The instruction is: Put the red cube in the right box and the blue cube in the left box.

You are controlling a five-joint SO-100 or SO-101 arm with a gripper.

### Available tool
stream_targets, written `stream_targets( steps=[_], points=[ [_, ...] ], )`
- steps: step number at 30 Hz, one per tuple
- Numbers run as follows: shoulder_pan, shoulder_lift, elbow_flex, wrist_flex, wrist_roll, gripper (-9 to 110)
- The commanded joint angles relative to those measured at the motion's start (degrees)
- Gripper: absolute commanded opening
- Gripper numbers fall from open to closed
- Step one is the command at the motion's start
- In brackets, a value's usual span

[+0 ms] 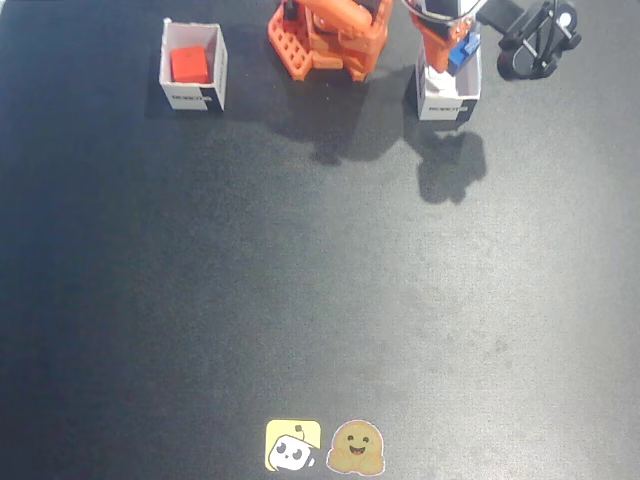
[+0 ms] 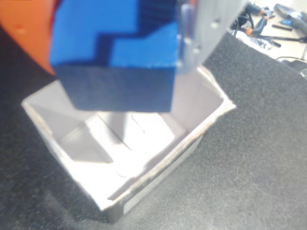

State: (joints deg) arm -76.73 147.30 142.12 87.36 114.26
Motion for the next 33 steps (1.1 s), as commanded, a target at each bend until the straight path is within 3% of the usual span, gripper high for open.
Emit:
stream_targets(
  steps=[1,13,21,33],
  points=[
    [-0.44,1.49,-0.09,-0.79,0.26,10],
    [-0.44,3.87,0.26,-3.6,-1.58,20],
    [1.76,4.66,0.53,-0.88,0.53,0],
    [7.82,3.96,-1.05,-8.35,-3.96,0]
  ],
)
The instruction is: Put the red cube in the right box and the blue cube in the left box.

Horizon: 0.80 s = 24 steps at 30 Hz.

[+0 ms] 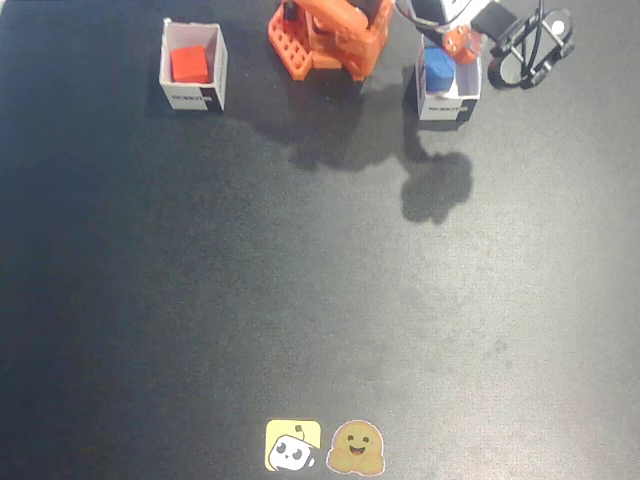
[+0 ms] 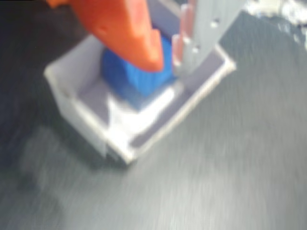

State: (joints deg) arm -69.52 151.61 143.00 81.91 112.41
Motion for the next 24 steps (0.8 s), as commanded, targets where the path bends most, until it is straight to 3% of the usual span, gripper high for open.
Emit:
stream_targets(
  steps=[1,7,13,19,24],
  points=[
    [0.26,-1.14,-2.29,-4.66,-3.08,0],
    [-1.05,-14.68,-15.29,-1.41,-2.2,0],
    [4.92,-20.21,-16.17,-4.31,-3.96,0],
    [19.69,-22.24,-12.22,-10.99,-12.04,0],
    [33.49,-23.38,-13.01,-9.76,-13.01,0]
  ],
)
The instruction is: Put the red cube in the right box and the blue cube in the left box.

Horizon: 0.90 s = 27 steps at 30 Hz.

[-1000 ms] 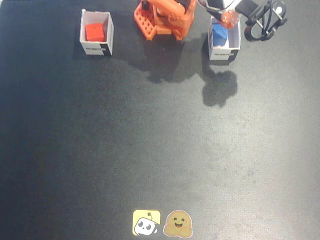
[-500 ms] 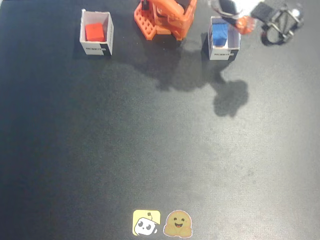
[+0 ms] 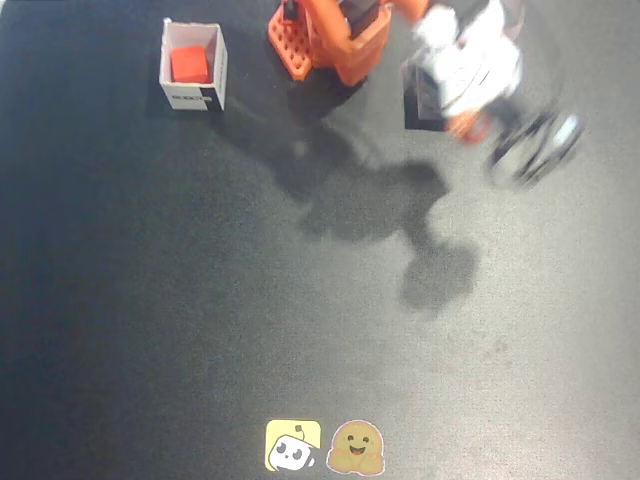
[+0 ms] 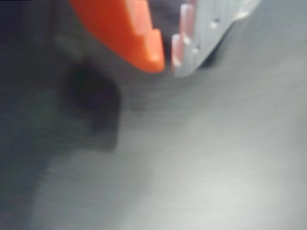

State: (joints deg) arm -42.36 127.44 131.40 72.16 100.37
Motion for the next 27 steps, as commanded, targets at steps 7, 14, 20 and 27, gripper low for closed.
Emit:
stream_targets(
  steps=[7,14,20,27],
  points=[
    [22.15,8.0,0.7,1.41,-4.39,0],
    [33.49,16.96,4.04,2.99,-10.72,0],
    [36.56,32.7,11.6,3.69,-12.66,0],
    [36.39,45.35,21.8,1.32,-12.39,0]
  ],
)
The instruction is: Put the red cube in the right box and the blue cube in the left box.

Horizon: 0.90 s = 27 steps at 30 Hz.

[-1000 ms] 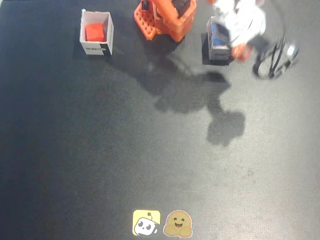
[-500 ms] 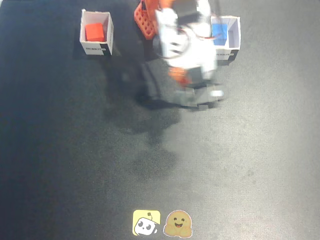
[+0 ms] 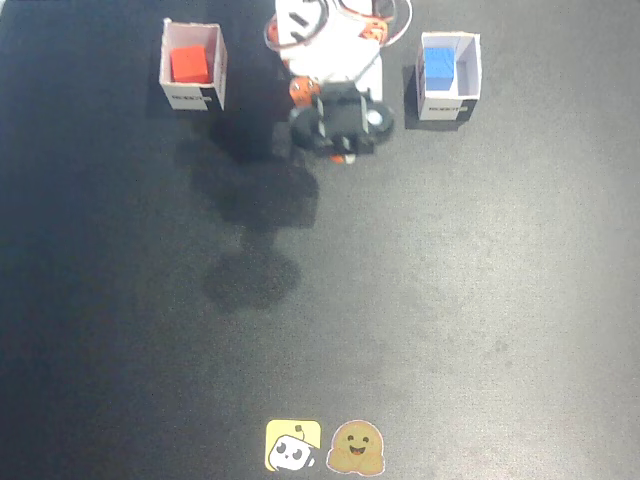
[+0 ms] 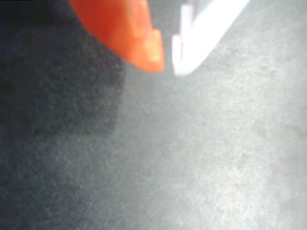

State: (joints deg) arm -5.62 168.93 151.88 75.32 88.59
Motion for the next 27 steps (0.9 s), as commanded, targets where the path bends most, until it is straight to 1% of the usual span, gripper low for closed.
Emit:
stream_targets(
  steps=[1,4,9,11,14,27],
  points=[
    [-0.26,4.57,2.29,-2.37,-0.79,0],
    [0.18,8.26,5.98,-2.9,-0.97,0],
    [0.26,8.26,12.57,-6.42,-1.05,0],
    [0.0,8.26,12.66,-6.06,-1.14,0],
    [0.88,8.26,12.66,-2.55,0.26,0],
    [0.53,8.26,12.74,-2.64,-0.7,0]
  ],
)
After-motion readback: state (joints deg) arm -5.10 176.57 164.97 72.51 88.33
